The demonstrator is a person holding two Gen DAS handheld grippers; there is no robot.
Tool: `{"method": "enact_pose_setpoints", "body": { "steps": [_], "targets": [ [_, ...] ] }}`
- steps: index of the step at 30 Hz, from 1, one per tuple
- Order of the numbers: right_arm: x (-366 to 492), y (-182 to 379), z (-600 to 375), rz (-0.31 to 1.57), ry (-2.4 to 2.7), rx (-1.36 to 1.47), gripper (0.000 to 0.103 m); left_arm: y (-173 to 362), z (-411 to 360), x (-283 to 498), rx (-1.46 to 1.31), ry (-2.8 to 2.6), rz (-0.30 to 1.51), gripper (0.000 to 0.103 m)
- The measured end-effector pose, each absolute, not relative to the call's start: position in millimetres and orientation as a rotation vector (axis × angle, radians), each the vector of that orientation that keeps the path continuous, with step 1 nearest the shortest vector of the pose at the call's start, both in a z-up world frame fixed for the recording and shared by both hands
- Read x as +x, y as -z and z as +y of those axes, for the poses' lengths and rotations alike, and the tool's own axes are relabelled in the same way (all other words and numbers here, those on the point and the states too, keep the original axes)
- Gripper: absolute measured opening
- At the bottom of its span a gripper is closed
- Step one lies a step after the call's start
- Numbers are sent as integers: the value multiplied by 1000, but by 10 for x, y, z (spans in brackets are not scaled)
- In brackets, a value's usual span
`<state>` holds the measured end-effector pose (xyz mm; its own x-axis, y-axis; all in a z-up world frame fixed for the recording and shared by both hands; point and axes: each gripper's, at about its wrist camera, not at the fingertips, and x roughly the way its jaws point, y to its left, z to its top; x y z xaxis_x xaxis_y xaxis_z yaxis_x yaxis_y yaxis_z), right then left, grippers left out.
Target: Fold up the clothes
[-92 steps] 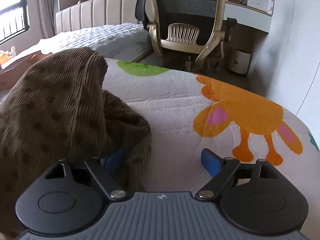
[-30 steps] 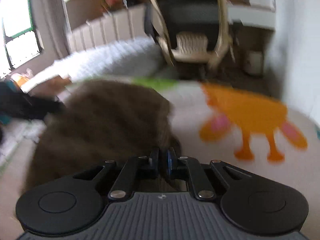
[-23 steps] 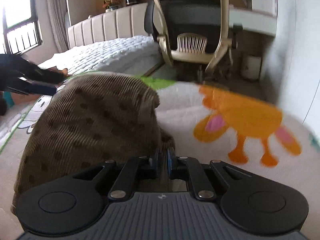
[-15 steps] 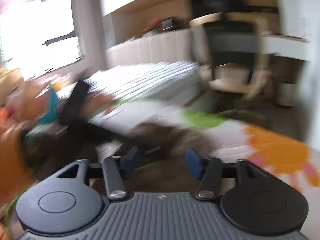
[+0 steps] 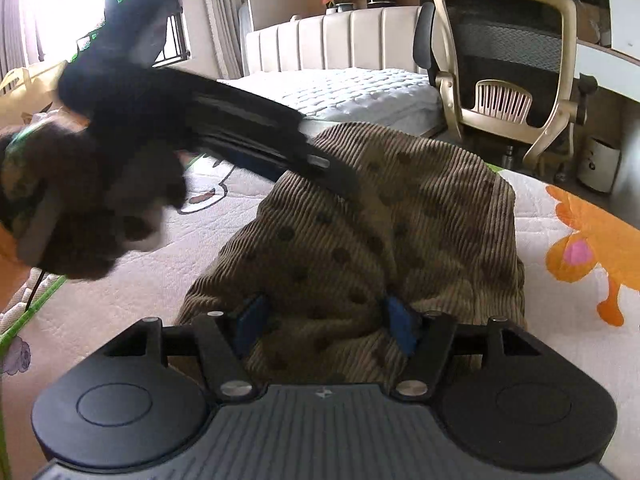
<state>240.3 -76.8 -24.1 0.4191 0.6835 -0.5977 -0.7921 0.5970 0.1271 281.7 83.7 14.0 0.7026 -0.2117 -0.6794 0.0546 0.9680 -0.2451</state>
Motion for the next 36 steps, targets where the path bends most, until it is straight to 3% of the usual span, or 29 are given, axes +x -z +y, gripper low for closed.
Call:
{"method": "enact_pose_setpoints", "body": {
  "steps": [7,14,18,23,28,36],
  "targets": [
    [2402,212,-901,690,-959,-165,66,163,1436,2426,-682,277,771,97],
    [2633,-238,-1107,638,-875,-40,70,152,1042,2497,-423,184,842,99],
    [3013,-407,-727,614,-813,51,70,148,967,2555,-382,171,849,102],
    [3266,-37,68,640,-691,-209,71,152,921,2538,-351,148,856,102],
    [3455,227,-174,724,-671,-34,76,184,924,2487,-353,169,838,103],
    [3455,289,-130,697,-669,-35,79,195,927,2358,-353,212,809,103]
  ]
}}
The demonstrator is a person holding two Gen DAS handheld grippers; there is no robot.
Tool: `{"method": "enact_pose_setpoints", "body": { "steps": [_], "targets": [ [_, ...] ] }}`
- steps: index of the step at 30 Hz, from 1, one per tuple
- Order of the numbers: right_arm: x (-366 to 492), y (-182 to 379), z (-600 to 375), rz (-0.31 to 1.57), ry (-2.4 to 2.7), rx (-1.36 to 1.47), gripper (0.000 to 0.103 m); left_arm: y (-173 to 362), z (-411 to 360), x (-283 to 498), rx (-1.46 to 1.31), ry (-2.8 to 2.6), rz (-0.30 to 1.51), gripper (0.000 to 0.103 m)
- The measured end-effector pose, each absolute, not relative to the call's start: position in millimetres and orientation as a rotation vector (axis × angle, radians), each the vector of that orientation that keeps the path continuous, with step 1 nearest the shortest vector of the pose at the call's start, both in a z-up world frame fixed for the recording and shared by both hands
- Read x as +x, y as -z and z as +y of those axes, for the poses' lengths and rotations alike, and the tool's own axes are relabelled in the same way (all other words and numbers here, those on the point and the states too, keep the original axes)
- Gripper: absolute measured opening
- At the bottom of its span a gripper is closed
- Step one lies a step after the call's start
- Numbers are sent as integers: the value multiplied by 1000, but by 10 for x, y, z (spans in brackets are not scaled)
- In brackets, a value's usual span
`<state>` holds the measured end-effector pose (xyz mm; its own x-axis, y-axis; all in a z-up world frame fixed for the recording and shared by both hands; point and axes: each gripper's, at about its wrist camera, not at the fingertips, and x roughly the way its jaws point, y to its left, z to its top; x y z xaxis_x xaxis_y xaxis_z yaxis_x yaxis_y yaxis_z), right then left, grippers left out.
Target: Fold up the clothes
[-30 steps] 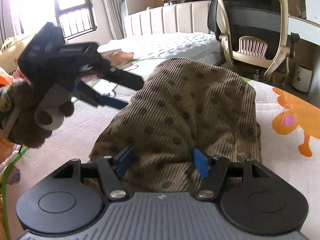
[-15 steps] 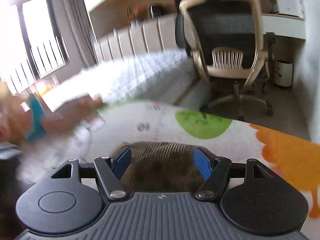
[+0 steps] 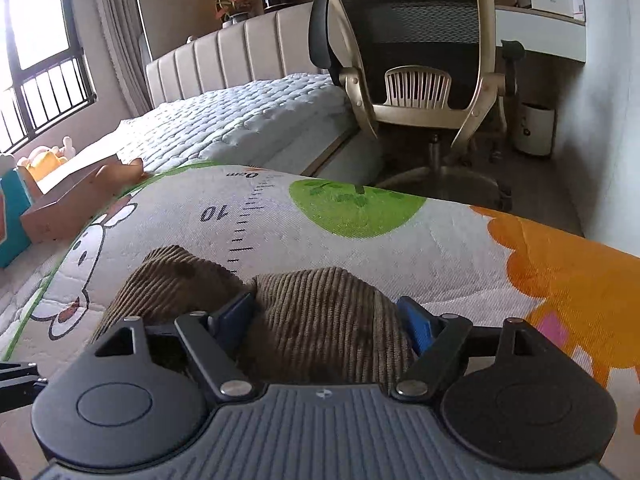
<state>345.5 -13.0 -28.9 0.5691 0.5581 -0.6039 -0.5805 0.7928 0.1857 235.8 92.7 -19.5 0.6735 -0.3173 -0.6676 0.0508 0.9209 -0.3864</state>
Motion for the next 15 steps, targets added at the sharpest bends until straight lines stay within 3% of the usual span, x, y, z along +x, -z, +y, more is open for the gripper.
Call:
{"method": "enact_pose_setpoints", "body": {
  "steps": [8,15],
  "targets": [
    [3353,154,-216,647,-637,-43,81,51,882,2474,-358,82,858,103],
    [2835,278,-612,617,-506,-363,84,9,796,2562,-362,99,865,103]
  ]
}}
